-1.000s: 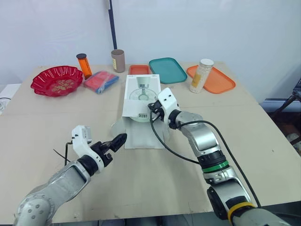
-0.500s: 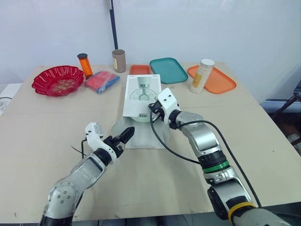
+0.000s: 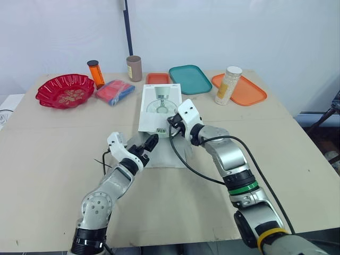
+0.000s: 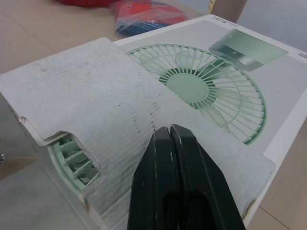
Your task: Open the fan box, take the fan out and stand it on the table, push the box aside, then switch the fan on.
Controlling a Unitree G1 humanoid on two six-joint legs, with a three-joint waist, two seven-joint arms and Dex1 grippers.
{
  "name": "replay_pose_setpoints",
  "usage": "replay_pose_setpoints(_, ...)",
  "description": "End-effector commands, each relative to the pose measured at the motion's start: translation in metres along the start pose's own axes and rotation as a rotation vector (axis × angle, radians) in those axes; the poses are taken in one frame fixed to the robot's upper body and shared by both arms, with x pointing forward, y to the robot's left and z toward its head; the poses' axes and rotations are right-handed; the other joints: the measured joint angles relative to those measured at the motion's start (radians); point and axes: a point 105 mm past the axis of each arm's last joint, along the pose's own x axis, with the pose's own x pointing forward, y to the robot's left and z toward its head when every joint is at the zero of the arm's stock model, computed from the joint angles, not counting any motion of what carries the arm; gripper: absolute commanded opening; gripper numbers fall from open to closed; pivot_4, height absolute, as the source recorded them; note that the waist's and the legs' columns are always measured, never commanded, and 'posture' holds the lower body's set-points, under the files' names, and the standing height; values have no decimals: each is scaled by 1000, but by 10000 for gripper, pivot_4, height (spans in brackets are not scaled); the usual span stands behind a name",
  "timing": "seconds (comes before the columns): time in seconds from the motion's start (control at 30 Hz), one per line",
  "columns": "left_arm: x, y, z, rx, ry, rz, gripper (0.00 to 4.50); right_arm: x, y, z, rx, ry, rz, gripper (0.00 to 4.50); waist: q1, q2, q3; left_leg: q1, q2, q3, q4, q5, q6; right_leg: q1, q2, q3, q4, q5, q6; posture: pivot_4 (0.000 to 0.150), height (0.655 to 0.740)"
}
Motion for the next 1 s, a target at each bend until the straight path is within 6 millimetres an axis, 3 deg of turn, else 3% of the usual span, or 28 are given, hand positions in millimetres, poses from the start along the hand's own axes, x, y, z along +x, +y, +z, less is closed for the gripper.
replay_pose_setpoints(0.03, 5, -9, 5, -1, -29, -36, 44757, 1, 10, -28, 23, 104, 26, 0, 0, 0, 0, 0, 0, 0, 0, 0, 0, 0, 0, 0, 0, 0, 0, 1500, 7400)
replay_pose_setpoints(0.4, 21, 3, -1, -56, -43, 21, 44757, 1, 9, -27, 20, 105, 28, 0, 0, 0, 0, 0, -1, -1, 0, 0, 0, 0, 0, 0, 0, -1, 1, 1500, 7400)
replay_pose_setpoints(1.0, 32, -7, -16, -119, -14, -37, 44757, 0, 11, -28, 20, 106, 28, 0, 0, 0, 0, -1, -1, -2, 0, 0, 0, 0, 0, 0, 0, -1, 1, 1500, 7400)
